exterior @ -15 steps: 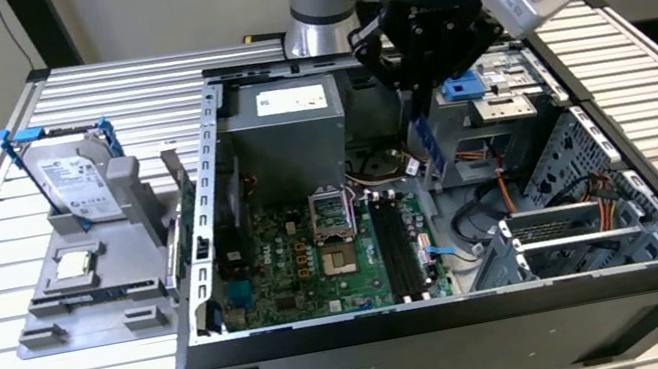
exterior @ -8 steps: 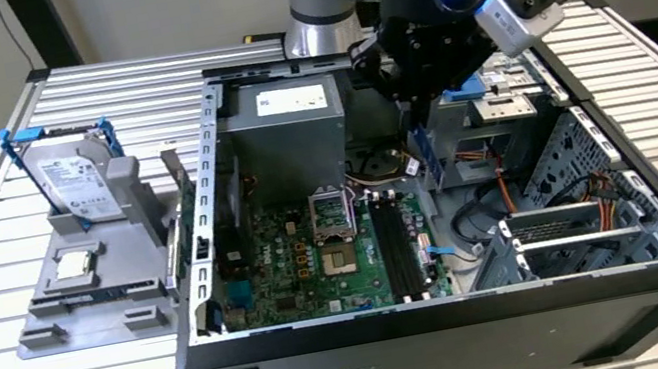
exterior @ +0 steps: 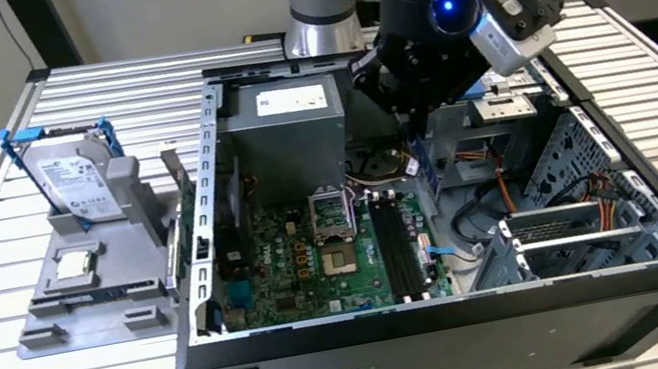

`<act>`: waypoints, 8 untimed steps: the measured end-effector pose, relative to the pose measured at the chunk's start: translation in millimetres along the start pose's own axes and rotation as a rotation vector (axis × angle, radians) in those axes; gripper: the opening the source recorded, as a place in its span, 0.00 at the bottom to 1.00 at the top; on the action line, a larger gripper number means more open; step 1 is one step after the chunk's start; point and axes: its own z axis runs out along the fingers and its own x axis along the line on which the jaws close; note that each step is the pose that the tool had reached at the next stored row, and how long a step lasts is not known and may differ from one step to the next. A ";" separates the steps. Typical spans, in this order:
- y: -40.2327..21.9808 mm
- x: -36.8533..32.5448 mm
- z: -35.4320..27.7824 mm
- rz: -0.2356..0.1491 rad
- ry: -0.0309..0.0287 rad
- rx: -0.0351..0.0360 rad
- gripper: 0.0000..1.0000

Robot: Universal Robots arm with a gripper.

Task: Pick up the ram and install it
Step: 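Insert the ram into the slot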

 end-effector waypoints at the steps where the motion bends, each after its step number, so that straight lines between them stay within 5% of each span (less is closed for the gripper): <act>1: -0.1 0.0 1.8 0.002 0.0000 0.0000 0.00; 8: -3.8 0.0 14.5 0.013 -0.0001 0.0005 0.00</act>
